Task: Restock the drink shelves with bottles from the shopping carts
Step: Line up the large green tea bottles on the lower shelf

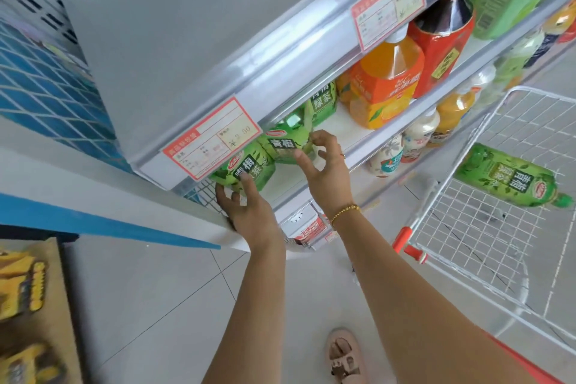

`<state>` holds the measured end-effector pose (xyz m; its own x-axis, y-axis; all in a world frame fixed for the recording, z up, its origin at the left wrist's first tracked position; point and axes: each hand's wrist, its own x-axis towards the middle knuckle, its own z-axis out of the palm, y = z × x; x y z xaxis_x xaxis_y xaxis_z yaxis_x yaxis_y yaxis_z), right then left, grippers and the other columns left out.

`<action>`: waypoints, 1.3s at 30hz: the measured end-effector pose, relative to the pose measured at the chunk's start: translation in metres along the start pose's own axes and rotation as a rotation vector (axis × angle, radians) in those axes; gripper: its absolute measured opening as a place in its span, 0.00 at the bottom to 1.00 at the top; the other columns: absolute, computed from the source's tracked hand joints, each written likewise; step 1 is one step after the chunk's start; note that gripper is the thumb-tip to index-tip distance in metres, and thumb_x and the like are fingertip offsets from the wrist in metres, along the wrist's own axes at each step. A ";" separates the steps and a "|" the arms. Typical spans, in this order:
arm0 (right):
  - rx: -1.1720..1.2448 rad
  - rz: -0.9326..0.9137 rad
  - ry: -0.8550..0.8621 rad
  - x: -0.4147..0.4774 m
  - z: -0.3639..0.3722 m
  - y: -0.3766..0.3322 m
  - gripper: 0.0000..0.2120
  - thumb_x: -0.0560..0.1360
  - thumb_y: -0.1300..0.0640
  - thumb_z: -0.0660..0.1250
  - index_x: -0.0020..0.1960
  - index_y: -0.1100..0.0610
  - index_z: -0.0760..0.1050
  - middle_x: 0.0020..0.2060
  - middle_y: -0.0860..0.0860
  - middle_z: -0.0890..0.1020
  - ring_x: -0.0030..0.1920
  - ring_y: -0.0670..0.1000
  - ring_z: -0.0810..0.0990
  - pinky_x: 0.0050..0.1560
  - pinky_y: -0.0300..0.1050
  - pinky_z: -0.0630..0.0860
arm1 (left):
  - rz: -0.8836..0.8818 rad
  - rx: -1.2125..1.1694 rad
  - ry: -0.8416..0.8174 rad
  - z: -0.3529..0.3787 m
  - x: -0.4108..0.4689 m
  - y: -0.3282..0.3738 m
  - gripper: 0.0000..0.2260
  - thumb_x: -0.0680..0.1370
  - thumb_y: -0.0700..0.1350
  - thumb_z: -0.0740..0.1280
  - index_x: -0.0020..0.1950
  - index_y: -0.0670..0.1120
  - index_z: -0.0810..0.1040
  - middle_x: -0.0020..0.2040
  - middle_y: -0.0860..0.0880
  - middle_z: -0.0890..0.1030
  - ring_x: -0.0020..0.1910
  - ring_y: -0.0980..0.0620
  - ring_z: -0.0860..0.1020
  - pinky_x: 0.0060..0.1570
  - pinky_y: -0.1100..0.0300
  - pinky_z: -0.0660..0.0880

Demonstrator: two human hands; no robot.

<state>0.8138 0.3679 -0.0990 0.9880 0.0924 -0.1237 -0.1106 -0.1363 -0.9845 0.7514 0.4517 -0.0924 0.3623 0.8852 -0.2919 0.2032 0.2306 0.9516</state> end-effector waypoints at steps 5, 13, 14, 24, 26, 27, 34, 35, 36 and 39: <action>-0.182 -0.005 -0.026 -0.003 0.017 -0.006 0.29 0.69 0.42 0.70 0.66 0.49 0.64 0.62 0.48 0.73 0.57 0.48 0.72 0.50 0.42 0.70 | 0.026 0.089 0.044 0.011 0.003 0.011 0.29 0.76 0.54 0.66 0.74 0.53 0.59 0.70 0.50 0.69 0.67 0.51 0.71 0.58 0.61 0.68; -0.327 -0.081 0.129 0.019 0.037 -0.020 0.35 0.64 0.51 0.77 0.65 0.57 0.65 0.57 0.53 0.75 0.56 0.56 0.72 0.54 0.47 0.71 | 0.010 0.020 0.134 0.020 0.023 0.015 0.26 0.78 0.48 0.65 0.74 0.48 0.61 0.69 0.47 0.69 0.66 0.50 0.71 0.55 0.64 0.68; -0.353 -0.102 0.127 0.020 0.038 -0.019 0.34 0.64 0.51 0.77 0.64 0.57 0.65 0.55 0.53 0.75 0.55 0.56 0.72 0.53 0.48 0.72 | 0.036 0.011 0.138 0.021 0.025 0.013 0.26 0.78 0.48 0.65 0.74 0.47 0.61 0.70 0.46 0.69 0.66 0.50 0.71 0.56 0.64 0.69; -0.314 -0.144 -0.019 0.031 0.029 -0.011 0.28 0.75 0.58 0.67 0.72 0.54 0.63 0.65 0.53 0.73 0.59 0.53 0.75 0.58 0.43 0.71 | 0.078 -0.109 0.224 0.027 0.031 0.015 0.24 0.82 0.43 0.58 0.76 0.47 0.55 0.72 0.43 0.63 0.68 0.47 0.69 0.55 0.65 0.68; -0.168 -0.082 0.074 0.033 0.033 -0.008 0.21 0.75 0.61 0.67 0.67 0.58 0.69 0.59 0.55 0.75 0.54 0.54 0.77 0.55 0.47 0.75 | 0.033 -0.151 0.228 0.027 0.028 0.021 0.22 0.82 0.43 0.56 0.76 0.46 0.56 0.72 0.43 0.64 0.68 0.48 0.68 0.55 0.66 0.66; -0.131 -0.042 0.109 0.035 0.035 -0.008 0.17 0.75 0.60 0.67 0.63 0.59 0.70 0.56 0.54 0.75 0.50 0.54 0.77 0.50 0.47 0.75 | 0.015 -0.157 0.217 0.027 0.027 0.022 0.22 0.82 0.44 0.56 0.76 0.46 0.57 0.72 0.44 0.64 0.68 0.48 0.68 0.55 0.66 0.66; -0.042 -0.004 0.092 0.032 0.048 -0.024 0.07 0.75 0.59 0.66 0.50 0.60 0.71 0.45 0.53 0.78 0.40 0.48 0.73 0.40 0.39 0.72 | -0.011 -0.099 0.120 0.026 0.026 0.022 0.22 0.81 0.48 0.57 0.75 0.47 0.60 0.71 0.44 0.67 0.68 0.47 0.69 0.59 0.61 0.67; -0.029 -0.032 0.061 0.027 0.052 -0.025 0.09 0.73 0.58 0.68 0.50 0.59 0.71 0.44 0.53 0.77 0.39 0.46 0.72 0.39 0.36 0.72 | -0.015 -0.108 0.122 0.025 0.027 0.021 0.22 0.81 0.48 0.58 0.74 0.47 0.61 0.71 0.44 0.68 0.68 0.47 0.70 0.58 0.61 0.68; -0.018 -0.039 0.040 0.024 0.054 -0.025 0.12 0.72 0.57 0.70 0.50 0.59 0.71 0.44 0.52 0.76 0.39 0.46 0.73 0.39 0.34 0.72 | -0.027 -0.133 0.118 0.024 0.028 0.019 0.22 0.81 0.48 0.59 0.74 0.47 0.61 0.70 0.45 0.69 0.67 0.47 0.71 0.58 0.61 0.68; -0.018 0.000 0.015 0.030 0.055 -0.027 0.15 0.70 0.55 0.73 0.49 0.58 0.68 0.43 0.53 0.76 0.41 0.51 0.74 0.40 0.42 0.72 | -0.080 -0.202 0.097 0.026 0.029 0.017 0.23 0.78 0.48 0.64 0.72 0.50 0.63 0.67 0.47 0.73 0.64 0.48 0.74 0.54 0.61 0.72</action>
<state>0.8404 0.4291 -0.0830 0.9895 0.0773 -0.1221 -0.1091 -0.1541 -0.9820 0.7886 0.4709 -0.0867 0.2617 0.8933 -0.3654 0.0383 0.3686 0.9288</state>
